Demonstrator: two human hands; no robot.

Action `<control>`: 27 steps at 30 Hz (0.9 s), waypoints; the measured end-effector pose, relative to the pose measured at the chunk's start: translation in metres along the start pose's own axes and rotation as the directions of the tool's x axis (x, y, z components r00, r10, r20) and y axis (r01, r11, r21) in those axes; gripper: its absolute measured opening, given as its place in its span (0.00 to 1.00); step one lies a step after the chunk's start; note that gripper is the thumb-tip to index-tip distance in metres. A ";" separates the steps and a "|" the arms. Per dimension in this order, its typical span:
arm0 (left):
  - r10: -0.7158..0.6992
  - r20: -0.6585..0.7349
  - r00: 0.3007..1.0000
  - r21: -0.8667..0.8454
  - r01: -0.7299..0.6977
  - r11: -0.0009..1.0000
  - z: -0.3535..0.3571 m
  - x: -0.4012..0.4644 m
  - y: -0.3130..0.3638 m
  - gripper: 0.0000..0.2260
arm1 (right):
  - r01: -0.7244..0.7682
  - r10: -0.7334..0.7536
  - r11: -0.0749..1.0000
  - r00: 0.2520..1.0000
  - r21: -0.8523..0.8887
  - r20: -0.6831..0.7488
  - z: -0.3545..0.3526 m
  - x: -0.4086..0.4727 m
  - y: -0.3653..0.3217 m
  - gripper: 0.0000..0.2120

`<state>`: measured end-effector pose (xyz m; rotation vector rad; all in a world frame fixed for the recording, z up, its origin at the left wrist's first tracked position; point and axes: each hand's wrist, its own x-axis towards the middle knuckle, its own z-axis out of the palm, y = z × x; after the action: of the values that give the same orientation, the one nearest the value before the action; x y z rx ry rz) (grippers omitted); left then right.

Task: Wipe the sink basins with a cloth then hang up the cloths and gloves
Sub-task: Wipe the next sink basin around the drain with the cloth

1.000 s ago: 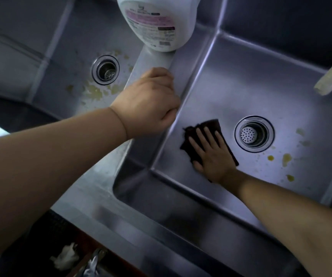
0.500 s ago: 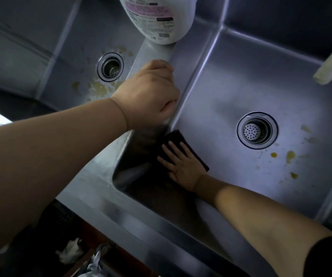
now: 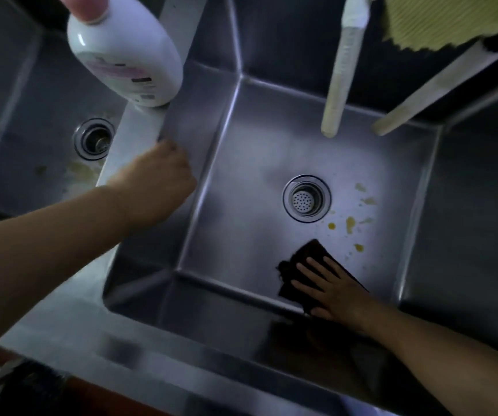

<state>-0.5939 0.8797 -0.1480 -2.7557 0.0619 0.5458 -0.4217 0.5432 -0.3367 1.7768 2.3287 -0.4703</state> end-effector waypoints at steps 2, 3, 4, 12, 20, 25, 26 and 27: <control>0.019 0.074 0.997 0.010 -0.019 1.000 0.005 0.013 0.020 0.11 | -0.037 0.037 0.999 0.999 0.019 0.003 0.005 -0.014 0.008 0.38; 0.032 0.113 0.993 -0.063 -0.025 0.998 0.015 0.021 0.036 0.11 | -0.051 0.051 0.998 0.999 0.021 0.001 0.008 -0.015 0.009 0.39; 0.032 0.218 0.975 -0.139 -0.001 0.990 0.022 0.030 0.054 0.11 | -0.068 0.068 0.997 0.998 0.026 0.003 0.010 -0.012 0.009 0.39; -0.114 0.405 0.907 -0.503 0.326 0.801 0.091 0.114 0.142 0.43 | -0.434 0.463 0.881 0.872 0.189 -0.158 0.023 0.044 0.021 0.38; -0.071 0.449 0.891 -0.642 0.377 0.668 0.134 0.127 0.171 0.63 | -0.813 0.857 0.516 0.491 0.270 -0.158 0.018 0.080 0.086 0.36; -0.059 0.436 0.898 -0.661 0.364 0.657 0.139 0.126 0.171 0.67 | -0.789 0.827 0.562 0.530 0.247 -0.188 -0.004 0.122 0.142 0.32; -0.057 0.435 0.898 -0.659 0.362 0.659 0.140 0.127 0.172 0.67 | -0.782 0.817 0.577 0.545 0.237 -0.190 -0.010 0.135 0.149 0.32; -0.057 0.433 0.899 -0.657 0.359 0.663 0.141 0.127 0.171 0.67 | -0.774 0.807 0.590 0.559 0.230 -0.190 -0.016 0.148 0.154 0.32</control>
<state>-0.5453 0.7666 -0.3719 -3.2487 -0.7297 1.2561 -0.3129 0.7196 -0.3921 2.8318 1.3285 -0.2010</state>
